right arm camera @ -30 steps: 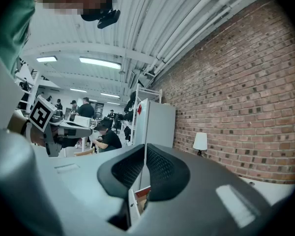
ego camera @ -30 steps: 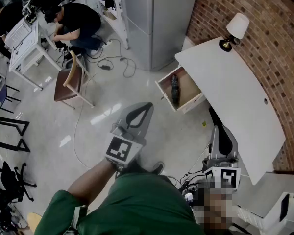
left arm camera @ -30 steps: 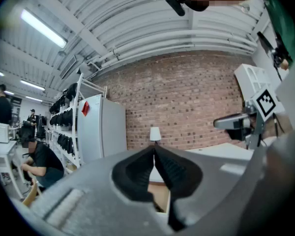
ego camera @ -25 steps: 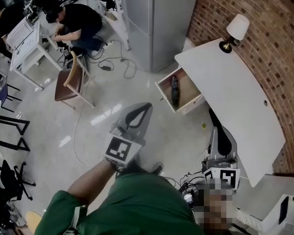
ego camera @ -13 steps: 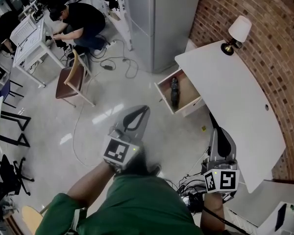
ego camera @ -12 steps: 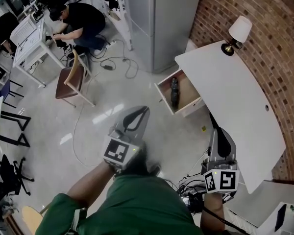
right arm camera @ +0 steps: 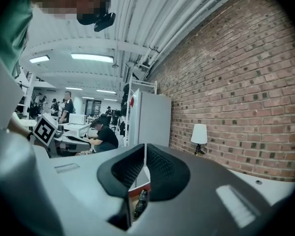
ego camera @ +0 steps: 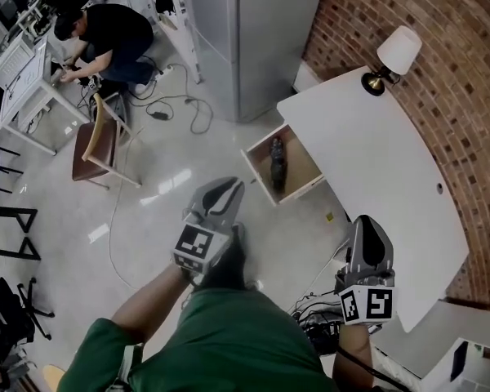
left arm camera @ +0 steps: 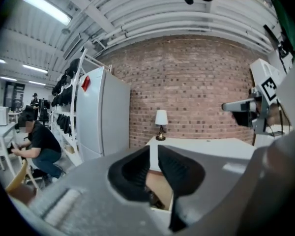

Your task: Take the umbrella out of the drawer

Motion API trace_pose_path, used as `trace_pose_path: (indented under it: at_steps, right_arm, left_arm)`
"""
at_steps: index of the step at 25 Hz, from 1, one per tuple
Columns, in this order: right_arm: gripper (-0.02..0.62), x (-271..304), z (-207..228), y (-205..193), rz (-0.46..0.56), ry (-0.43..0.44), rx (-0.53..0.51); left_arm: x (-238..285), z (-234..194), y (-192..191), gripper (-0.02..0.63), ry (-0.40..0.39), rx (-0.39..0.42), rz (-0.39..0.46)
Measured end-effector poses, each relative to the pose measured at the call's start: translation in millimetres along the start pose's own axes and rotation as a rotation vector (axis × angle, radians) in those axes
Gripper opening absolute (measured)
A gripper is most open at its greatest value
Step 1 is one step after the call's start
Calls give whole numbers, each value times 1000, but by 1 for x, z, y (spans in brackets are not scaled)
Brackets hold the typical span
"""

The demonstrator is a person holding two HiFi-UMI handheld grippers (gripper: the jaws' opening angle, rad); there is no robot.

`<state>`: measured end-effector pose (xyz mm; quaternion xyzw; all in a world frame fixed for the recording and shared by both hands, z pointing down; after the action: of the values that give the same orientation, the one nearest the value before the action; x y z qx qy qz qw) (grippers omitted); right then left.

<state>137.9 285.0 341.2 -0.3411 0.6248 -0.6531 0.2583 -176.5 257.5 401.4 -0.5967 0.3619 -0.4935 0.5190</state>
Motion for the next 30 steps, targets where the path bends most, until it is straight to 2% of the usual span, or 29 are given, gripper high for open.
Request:
trace_pose_path:
  at_steps: [9, 13, 17, 23, 30]
  right_arm:
    - [12, 99, 57, 7, -78, -75, 13]
    - [12, 131, 78, 3, -106, -88, 18]
    - [12, 147, 105, -11, -134, -75, 38]
    - [12, 165, 154, -34, -153, -3, 90]
    - [12, 166, 217, -56, -190, 45, 109]
  left_arm:
    - [141, -63, -48, 95, -46, -58, -185]
    - [190, -74, -74, 122, -78, -83, -270]
    - [229, -67, -103, 148, -95, -130, -372]
    - [277, -45, -145, 175, -33, -192, -473]
    - [337, -19, -195, 219, 47, -362, -598]
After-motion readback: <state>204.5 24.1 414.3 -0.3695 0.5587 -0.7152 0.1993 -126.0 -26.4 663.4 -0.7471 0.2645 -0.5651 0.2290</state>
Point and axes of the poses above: the fingertips, and each gripper's own axes: x forward along the fingers, z to its right, y out of its top, the point moved 9 cm from there along -x, backward along the fingers, and after that the axes turned 12 degrees about y, right-handed, at the moved point
